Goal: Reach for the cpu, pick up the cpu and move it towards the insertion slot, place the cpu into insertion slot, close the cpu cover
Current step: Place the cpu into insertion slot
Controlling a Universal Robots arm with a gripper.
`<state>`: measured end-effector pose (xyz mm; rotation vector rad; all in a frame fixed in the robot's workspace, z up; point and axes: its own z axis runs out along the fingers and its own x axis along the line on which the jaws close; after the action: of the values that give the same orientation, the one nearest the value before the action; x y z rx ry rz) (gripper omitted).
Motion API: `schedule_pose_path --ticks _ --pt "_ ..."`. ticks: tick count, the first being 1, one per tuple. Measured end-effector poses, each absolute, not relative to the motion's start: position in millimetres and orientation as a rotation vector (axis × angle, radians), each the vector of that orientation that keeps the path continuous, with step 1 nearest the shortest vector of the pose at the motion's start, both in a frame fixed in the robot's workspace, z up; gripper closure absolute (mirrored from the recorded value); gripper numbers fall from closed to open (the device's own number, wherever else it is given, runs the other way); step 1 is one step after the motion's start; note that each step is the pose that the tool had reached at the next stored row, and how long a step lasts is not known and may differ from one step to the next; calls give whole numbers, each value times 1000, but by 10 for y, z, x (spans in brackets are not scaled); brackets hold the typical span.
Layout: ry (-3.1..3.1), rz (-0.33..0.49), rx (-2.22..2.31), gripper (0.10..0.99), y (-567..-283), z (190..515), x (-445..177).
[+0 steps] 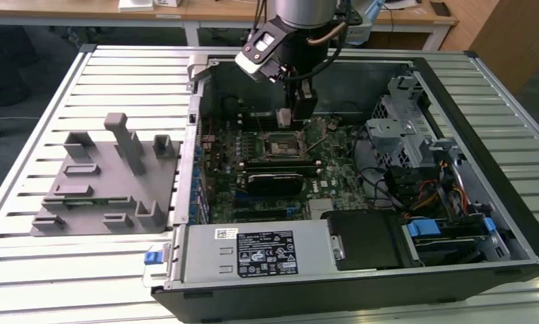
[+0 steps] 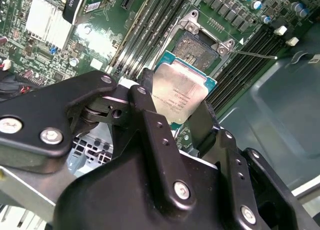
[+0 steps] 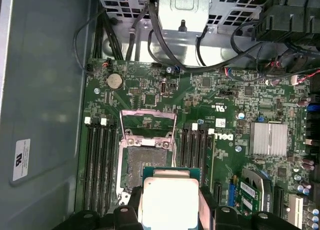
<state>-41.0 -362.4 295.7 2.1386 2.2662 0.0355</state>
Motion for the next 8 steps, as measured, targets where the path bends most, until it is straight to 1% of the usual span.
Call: schedule_pose_path --ticks 8 --pt "2266 35 2138 557 -3613 2890 -403"
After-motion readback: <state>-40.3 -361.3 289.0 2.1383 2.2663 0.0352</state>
